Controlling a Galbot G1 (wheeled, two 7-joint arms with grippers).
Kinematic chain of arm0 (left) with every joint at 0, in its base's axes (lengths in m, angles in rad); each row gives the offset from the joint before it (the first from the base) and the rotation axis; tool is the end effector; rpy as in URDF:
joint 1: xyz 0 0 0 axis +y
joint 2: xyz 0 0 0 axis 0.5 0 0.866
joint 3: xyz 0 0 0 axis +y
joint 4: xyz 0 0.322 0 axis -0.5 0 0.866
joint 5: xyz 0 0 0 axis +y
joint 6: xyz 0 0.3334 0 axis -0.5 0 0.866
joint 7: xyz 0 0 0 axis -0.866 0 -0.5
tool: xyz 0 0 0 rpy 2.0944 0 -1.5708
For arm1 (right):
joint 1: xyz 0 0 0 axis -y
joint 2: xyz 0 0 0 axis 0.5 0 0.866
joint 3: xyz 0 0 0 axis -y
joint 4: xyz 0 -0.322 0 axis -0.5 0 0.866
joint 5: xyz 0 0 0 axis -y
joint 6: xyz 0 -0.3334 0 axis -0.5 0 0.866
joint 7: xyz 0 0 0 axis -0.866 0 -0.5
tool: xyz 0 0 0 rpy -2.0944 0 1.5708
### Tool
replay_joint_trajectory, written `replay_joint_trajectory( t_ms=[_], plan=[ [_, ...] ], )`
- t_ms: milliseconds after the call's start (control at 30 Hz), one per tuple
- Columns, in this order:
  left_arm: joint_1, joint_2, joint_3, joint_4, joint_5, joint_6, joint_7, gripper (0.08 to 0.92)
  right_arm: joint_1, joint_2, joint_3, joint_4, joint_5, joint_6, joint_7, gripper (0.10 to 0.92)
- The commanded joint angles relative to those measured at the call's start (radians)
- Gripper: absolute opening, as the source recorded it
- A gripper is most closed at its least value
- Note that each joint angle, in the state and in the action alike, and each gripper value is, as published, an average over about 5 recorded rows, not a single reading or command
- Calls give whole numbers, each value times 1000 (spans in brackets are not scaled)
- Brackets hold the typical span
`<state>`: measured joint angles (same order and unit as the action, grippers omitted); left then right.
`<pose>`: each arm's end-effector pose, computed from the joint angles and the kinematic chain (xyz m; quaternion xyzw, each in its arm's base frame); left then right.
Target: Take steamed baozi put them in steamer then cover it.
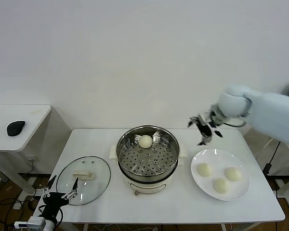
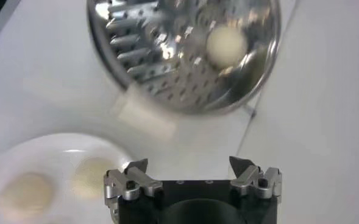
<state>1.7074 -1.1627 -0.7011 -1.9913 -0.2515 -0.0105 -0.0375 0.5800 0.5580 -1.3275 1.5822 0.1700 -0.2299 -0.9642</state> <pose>0.1451 0.1231 -0.3017 0.0013 -0.9909 -0.0960 0.0947 0.4448 -0.1003 -0.0673 0.5089 -0.5308 0.6073 0.3006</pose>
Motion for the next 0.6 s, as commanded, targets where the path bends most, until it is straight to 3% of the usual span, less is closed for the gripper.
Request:
replay_joint_trajectory(
  t_ms=[33,300,600],
  plan=[
    [-5,-10,16,2,5,2,-1,823,-233,-178,85,60,-70,-89,9,823],
    [-8,-20,11,6,13,2,-1,823,-474,-83,278,-78,-160,-70,50,823],
    [-10,-19,3,6,17,3,-3,823,-511,59,329,-233,-205,-51,41,823]
  ],
)
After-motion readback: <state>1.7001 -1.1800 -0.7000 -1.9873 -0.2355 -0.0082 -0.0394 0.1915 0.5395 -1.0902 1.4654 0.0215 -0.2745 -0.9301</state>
